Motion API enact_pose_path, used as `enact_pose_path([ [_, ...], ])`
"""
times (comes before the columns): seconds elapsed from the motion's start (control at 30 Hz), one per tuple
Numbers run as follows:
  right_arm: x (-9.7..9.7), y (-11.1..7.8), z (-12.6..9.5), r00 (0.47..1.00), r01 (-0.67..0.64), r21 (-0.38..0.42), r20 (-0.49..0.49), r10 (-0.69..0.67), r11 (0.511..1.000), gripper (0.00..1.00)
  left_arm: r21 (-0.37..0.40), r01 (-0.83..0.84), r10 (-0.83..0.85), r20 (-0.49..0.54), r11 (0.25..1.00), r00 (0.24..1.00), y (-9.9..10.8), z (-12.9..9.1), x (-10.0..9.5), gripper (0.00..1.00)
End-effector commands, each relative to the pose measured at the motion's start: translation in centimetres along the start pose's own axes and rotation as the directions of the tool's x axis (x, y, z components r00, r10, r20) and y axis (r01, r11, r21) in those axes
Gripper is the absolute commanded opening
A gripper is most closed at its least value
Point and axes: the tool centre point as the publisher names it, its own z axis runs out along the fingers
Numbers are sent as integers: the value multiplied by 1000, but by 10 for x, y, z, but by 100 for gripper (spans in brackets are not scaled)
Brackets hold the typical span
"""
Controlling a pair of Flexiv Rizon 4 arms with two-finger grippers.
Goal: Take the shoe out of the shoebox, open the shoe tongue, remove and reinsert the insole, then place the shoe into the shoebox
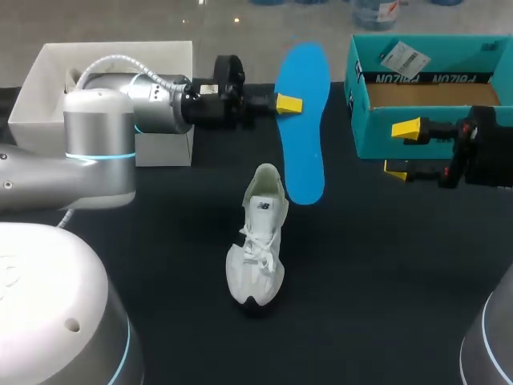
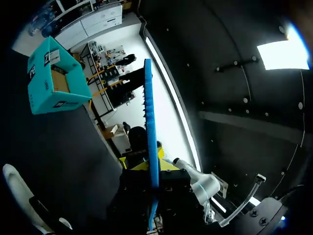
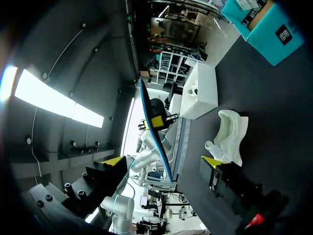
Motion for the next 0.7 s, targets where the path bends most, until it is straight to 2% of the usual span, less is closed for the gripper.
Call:
enact_pose_path([
  [0.03, 0, 0, 1, 1000, -1, -1, 3, 1, 1000, 100, 126, 487, -495, 46, 864, 867, 5, 1, 5, 0],
  [0.27, 0, 0, 1, 1000, -1, -1, 3, 1, 1000, 100, 126, 487, -495, 46, 864, 867, 5, 1, 5, 0],
  [0.47, 0, 0, 1, 1000, -1, -1, 3, 1, 1000, 100, 93, 421, -429, 85, 902, 899, 13, 4, -8, 0],
  [0.7, 0, 0, 1, 1000, -1, -1, 3, 1, 1000, 100, 80, 388, -393, 68, 918, 917, 17, 8, -14, 0],
])
